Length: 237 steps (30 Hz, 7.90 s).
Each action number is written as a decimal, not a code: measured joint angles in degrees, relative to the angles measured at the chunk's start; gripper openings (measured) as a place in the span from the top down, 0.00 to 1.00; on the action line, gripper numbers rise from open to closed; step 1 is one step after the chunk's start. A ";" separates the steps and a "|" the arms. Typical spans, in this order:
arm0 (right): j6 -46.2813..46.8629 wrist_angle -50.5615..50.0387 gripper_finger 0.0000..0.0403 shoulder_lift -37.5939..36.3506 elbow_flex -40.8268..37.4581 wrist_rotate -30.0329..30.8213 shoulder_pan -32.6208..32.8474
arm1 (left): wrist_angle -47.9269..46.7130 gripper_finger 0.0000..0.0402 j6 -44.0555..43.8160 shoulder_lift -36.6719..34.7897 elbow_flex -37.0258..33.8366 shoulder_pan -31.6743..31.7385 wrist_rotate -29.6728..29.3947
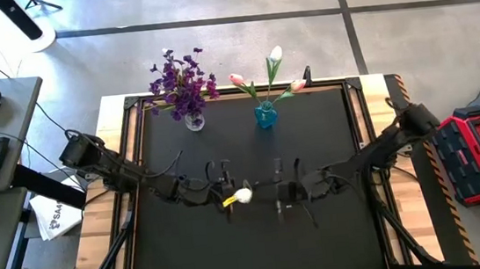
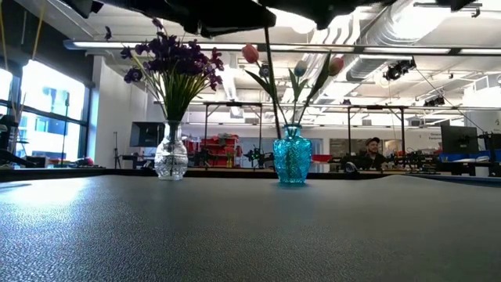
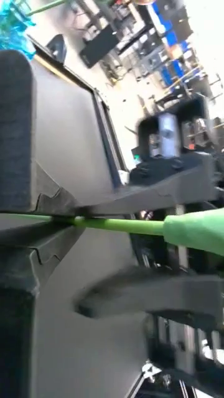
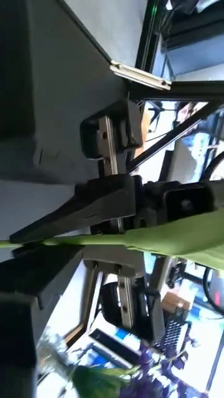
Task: Sort flowers into vase by color
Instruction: Put the white flower into the blue vase, then return to Home Position
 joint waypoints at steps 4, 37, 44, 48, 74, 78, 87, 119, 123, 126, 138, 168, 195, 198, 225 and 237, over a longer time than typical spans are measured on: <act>3.37 -5.15 0.61 -4.31 -0.01 5.01 1.53 | -3.59 1.00 -2.76 -0.05 0.01 1.30 0.07; -2.29 -0.79 0.98 -1.24 0.02 6.16 -1.47 | -6.19 1.00 -4.92 0.01 -0.07 3.59 -0.01; -3.86 -2.64 0.99 -3.40 -0.02 19.56 0.76 | -13.07 0.87 -9.09 -0.14 -0.05 3.64 -1.64; -4.30 -1.12 1.00 -8.60 -3.66 20.07 0.64 | -24.30 0.75 -15.03 -1.85 -0.15 3.92 -2.69; -8.93 16.53 1.00 -14.35 -8.74 16.92 -27.07 | -15.03 0.67 -19.71 -5.69 -9.64 3.75 -9.00; -10.18 7.29 1.00 -14.37 -3.46 19.81 -27.06 | -14.99 0.67 -20.27 -5.69 -9.64 3.59 -9.04; 1.45 -12.60 1.00 -14.33 0.31 18.52 -30.70 | -15.14 0.67 -21.00 -5.69 -9.64 3.59 -9.08; 15.34 -52.31 0.52 -41.79 -0.38 3.03 -9.25 | -29.56 0.67 -18.75 -32.99 -11.99 -6.46 -20.64; 16.75 -55.28 0.57 -41.29 -0.42 3.06 -3.28 | -24.57 0.67 -19.15 -35.17 -17.42 -6.48 -22.35; 16.57 -55.86 0.60 -40.87 -0.42 3.49 0.13 | -16.46 0.67 -19.40 -36.69 -21.74 -6.83 -22.33; 15.68 -31.47 0.72 -49.09 -21.38 2.28 4.58 | -11.71 0.67 -21.83 -38.28 -25.77 -13.79 -21.00; 9.35 -25.35 0.96 -85.67 -45.51 -31.18 -21.59 | -9.03 0.67 -28.41 -38.26 -25.77 -9.02 -13.73; 15.44 -37.38 1.00 -91.11 -45.53 -38.75 -33.44 | -11.23 0.99 -16.19 -61.60 -35.38 1.00 -6.54; 15.44 -37.38 1.00 -91.11 -45.53 -38.75 -33.44 | -15.73 1.00 -19.66 -68.79 -38.60 7.26 -3.54; 15.44 -37.40 1.00 -91.11 -45.53 -38.72 -33.44 | -35.01 1.00 -12.35 -91.57 -46.23 21.47 23.80; 15.44 -37.40 1.00 -91.13 -45.53 -38.75 -33.44 | -34.93 1.00 -13.21 -91.57 -46.23 21.26 23.66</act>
